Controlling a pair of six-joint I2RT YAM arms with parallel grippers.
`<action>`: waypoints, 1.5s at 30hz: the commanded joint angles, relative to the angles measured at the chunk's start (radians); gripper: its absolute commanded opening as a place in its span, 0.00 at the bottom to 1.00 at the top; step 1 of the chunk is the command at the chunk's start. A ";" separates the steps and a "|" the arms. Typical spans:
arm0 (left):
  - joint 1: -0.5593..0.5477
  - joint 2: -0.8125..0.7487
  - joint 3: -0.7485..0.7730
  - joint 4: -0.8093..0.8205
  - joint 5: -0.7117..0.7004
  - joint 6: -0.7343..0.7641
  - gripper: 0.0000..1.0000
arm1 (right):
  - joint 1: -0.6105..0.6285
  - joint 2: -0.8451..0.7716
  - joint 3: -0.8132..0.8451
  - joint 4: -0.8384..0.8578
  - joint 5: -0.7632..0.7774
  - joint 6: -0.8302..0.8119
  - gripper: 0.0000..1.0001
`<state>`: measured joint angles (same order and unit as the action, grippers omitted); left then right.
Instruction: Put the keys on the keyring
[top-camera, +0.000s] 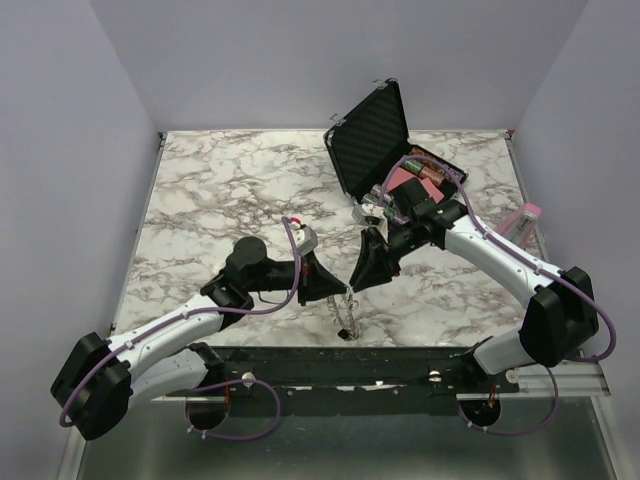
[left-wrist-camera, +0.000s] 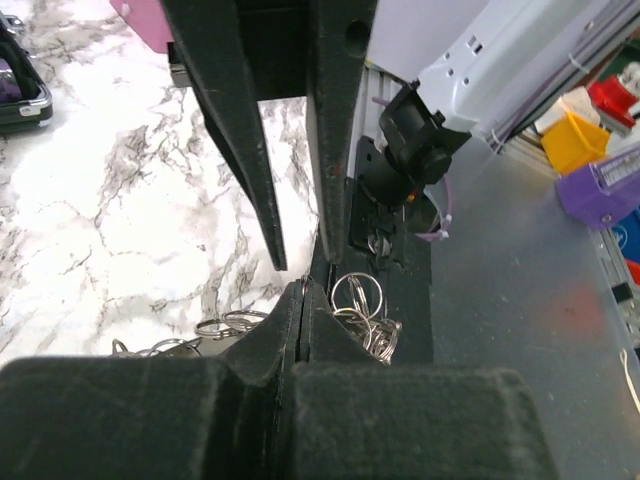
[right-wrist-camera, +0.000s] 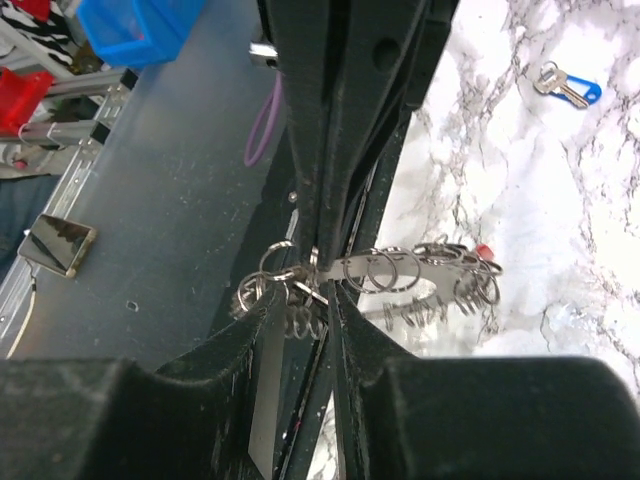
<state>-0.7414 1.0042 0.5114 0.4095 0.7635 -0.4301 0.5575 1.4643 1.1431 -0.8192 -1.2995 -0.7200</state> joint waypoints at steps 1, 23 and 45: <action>-0.001 -0.012 -0.050 0.259 -0.069 -0.091 0.00 | 0.007 0.010 -0.023 0.078 -0.086 0.077 0.32; -0.033 0.004 -0.231 0.673 -0.242 -0.127 0.00 | 0.013 0.022 -0.042 0.173 -0.049 0.188 0.22; -0.055 0.060 -0.304 0.994 -0.362 -0.134 0.00 | 0.033 0.041 -0.095 0.341 -0.132 0.363 0.00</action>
<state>-0.7910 1.0458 0.2062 1.1969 0.4660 -0.5694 0.5697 1.4864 1.0729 -0.5404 -1.3872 -0.4107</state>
